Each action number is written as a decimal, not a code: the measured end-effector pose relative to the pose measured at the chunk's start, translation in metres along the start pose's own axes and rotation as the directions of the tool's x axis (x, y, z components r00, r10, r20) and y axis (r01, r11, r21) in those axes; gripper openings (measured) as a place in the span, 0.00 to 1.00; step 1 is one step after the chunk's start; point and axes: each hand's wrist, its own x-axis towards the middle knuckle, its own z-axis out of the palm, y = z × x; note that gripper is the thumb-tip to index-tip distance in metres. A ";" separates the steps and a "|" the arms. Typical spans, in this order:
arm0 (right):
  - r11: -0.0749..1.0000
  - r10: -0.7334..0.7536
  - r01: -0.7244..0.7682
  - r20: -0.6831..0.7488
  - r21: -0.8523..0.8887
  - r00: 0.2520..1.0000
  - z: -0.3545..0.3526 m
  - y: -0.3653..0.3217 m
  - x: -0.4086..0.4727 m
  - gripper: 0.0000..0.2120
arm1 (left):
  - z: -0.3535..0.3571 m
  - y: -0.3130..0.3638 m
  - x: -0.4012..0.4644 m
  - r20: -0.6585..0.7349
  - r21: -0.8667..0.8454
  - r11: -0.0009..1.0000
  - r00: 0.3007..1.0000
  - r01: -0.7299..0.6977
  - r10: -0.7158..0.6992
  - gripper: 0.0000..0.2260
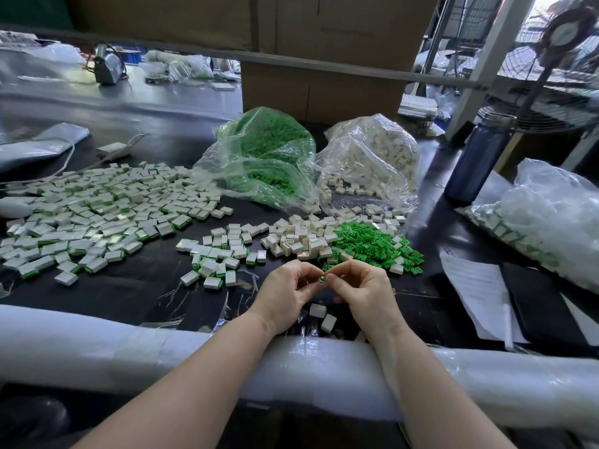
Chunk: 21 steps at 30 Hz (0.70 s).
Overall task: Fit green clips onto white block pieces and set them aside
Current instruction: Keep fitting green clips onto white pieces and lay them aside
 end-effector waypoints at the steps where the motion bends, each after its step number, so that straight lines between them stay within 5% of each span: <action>1: 1.000 0.004 -0.004 0.001 -0.013 1.000 0.000 0.000 0.000 0.08 | 0.000 -0.001 0.000 -0.002 0.026 1.000 1.000 -0.010 0.010 0.06; 21: 0.972 0.041 -0.035 0.019 -0.232 0.999 0.004 0.006 0.003 0.02 | 0.001 0.003 0.000 -0.052 0.075 0.996 0.998 -0.044 0.048 0.07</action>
